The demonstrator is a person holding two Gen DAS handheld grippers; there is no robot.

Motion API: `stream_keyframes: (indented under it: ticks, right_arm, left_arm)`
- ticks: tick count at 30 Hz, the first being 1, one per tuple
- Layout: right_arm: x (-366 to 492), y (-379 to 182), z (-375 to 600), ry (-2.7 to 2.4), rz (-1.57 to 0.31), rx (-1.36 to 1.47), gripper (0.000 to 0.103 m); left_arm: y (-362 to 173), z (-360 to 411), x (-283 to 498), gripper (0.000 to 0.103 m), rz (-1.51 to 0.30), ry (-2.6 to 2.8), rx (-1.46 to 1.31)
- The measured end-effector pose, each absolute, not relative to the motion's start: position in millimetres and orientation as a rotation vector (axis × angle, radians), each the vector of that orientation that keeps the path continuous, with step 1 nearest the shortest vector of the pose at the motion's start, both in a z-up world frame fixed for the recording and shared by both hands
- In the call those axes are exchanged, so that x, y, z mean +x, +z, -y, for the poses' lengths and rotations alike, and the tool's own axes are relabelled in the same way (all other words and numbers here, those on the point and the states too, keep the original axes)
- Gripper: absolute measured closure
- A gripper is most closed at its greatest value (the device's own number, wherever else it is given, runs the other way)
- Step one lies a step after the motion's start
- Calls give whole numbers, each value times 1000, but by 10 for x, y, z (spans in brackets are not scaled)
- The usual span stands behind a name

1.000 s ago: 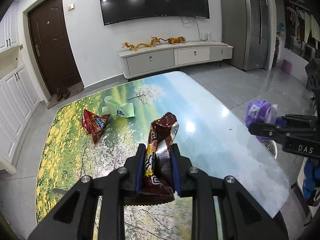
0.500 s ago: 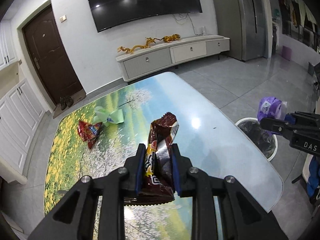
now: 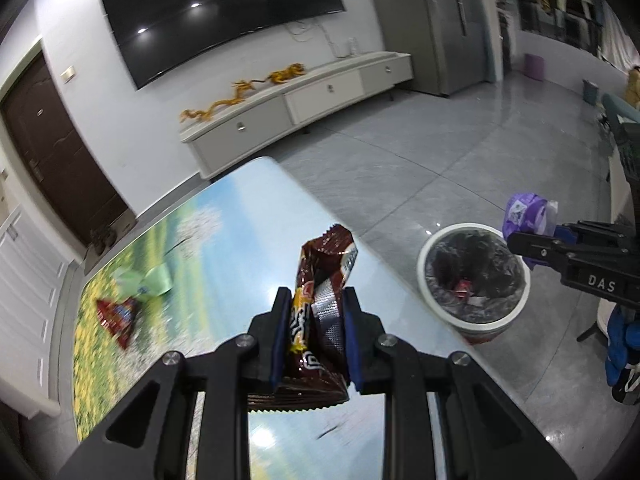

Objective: Collect trash
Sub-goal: 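Carry both items over the bin and open both grippers to drop them, then move both open grippers back over the last trash on the table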

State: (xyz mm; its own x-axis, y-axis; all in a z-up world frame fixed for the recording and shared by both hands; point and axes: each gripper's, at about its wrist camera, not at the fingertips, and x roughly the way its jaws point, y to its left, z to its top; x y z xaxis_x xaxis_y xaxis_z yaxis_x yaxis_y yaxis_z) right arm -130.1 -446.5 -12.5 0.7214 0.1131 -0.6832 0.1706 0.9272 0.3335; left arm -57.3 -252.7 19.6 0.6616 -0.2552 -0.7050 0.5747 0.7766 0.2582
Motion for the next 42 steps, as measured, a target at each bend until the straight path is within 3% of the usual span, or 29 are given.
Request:
stream_keyframes:
  ticks: [21, 23, 27, 30, 39, 42]
  right_arm:
    - [-960, -1043, 5433, -253, -916, 533, 68]
    - [-907, -1146, 5505, -271, -934, 541, 66]
    - [-850, -1255, 5614, -315, -949, 540, 53]
    - [-853, -1286, 5682, -347, -952, 546, 51]
    - [-1012, -1146, 5684, -383, -925, 562, 47]
    - [-1076, -1035, 5651, -383, -897, 563, 46]
  left_arm:
    - [-509, 4120, 29, 76, -906, -796, 511]
    - [-560, 4224, 91, 73, -929, -812, 496]
    - [-630, 4365, 231, 65, -991, -859, 413]
    - [-668, 4467, 277, 59, -1021, -882, 374]
    - [-553, 4373, 215, 56, -1001, -890, 325]
    - [-440, 4220, 172, 48, -965, -856, 310]
